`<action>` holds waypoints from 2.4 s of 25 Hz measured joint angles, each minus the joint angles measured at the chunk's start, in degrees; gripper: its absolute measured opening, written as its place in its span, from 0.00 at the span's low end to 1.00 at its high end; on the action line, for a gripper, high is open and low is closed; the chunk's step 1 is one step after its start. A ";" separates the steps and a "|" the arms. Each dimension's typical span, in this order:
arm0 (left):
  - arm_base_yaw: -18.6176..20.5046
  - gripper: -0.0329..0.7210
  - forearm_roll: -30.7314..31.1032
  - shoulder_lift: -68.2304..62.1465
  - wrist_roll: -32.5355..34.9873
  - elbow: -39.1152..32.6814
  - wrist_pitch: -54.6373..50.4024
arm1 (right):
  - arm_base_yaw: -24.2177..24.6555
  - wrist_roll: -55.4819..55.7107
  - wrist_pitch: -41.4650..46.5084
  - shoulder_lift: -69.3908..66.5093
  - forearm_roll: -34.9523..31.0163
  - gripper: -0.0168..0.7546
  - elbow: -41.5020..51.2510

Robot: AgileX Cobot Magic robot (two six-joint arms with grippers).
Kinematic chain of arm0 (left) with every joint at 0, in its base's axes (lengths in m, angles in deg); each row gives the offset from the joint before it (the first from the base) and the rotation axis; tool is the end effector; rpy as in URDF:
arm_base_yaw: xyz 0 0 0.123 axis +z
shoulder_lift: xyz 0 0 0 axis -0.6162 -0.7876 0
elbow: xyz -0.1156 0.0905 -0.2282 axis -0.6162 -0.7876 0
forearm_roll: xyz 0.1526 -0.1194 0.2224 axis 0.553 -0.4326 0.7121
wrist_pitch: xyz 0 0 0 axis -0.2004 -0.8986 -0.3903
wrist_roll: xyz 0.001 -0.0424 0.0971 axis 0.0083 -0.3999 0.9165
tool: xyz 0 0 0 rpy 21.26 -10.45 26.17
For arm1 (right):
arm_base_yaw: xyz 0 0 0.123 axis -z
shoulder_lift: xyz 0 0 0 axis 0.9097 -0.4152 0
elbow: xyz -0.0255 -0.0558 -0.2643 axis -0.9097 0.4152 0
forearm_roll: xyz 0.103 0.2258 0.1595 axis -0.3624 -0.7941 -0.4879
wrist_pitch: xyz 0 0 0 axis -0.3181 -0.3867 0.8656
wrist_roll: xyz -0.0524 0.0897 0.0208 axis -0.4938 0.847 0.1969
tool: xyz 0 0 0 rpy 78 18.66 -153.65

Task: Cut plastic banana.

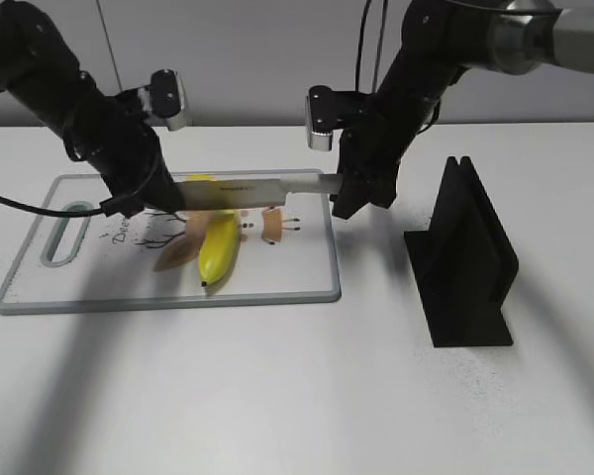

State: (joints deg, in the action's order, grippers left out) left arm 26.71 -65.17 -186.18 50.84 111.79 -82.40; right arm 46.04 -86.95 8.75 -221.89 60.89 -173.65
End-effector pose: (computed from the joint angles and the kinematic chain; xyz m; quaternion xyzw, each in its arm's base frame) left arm 0.4481 -0.1320 0.1140 0.6440 0.7248 -0.1037 0.2215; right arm 0.4824 0.2071 0.1014 -0.6870 0.7021 0.1160 0.1470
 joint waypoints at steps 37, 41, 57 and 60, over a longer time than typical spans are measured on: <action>0.28 0.86 5.06 21.51 -37.57 0.01 1.56 | 0.26 21.19 7.14 14.22 2.70 0.24 -1.04; 0.96 0.82 18.52 22.55 -61.10 2.49 -4.29 | 0.26 36.92 7.27 14.27 4.10 0.24 -3.48; 8.78 0.80 23.86 35.89 -76.93 -11.43 -21.01 | 0.39 68.23 7.41 33.00 8.48 0.24 4.39; 8.78 0.80 23.86 42.63 -76.93 -19.07 -21.20 | 0.39 68.74 7.46 38.86 8.48 0.24 11.94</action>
State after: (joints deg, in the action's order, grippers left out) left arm 35.49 -41.31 -143.55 -26.10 92.73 -103.60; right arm 46.42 -18.21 16.21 -183.03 69.37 -161.71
